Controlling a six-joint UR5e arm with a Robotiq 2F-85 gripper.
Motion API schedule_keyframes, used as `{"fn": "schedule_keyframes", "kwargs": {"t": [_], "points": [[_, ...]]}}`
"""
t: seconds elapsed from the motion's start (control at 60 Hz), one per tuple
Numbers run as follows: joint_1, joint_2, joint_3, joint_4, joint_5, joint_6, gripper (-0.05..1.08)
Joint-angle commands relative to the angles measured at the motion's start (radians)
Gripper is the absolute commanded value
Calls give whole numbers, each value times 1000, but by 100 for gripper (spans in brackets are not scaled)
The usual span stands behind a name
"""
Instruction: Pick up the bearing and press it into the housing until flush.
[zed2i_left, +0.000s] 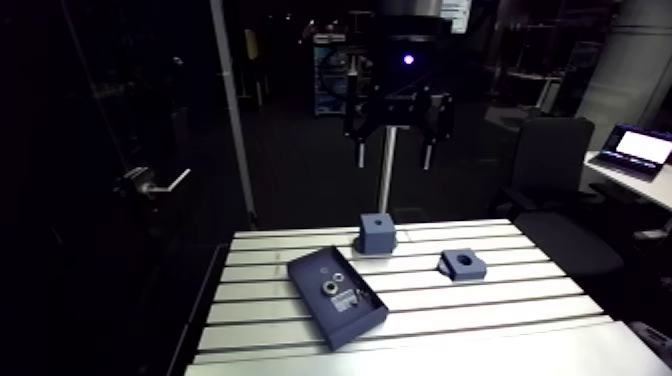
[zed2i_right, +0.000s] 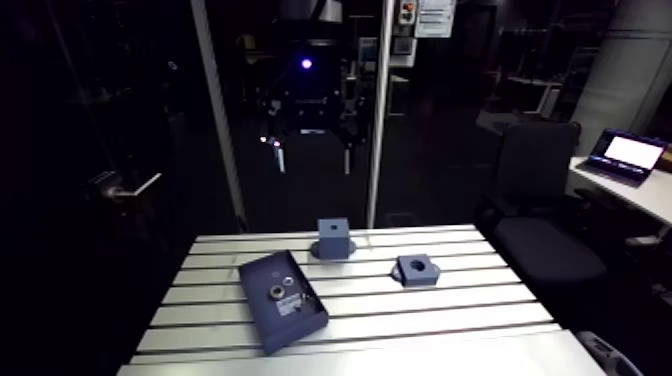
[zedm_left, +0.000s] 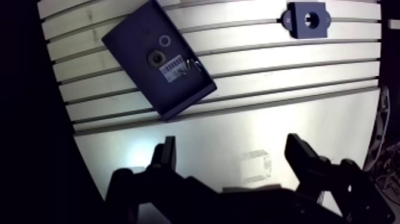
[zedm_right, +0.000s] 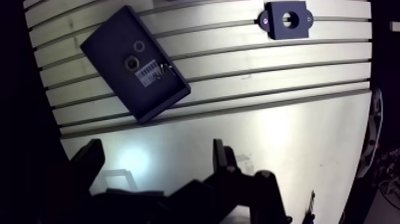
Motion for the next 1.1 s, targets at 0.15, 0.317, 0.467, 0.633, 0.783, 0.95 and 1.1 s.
{"fn": "schedule_keyframes", "kwargs": {"t": [0.15, 0.317, 0.467, 0.633, 0.783, 0.95, 1.1], "points": [[37, -107, 5, 167, -6, -28, 0], [41, -104, 0, 167, -5, -28, 0], [41, -104, -2, 167, -6, -28, 0], [41, -107, 4, 167, -6, -28, 0], [41, -107, 8, 166, -5, -28, 0], [41, -106, 18, 154, -3, -25, 0], [59, -96, 31, 120, 9, -23, 0]]}}
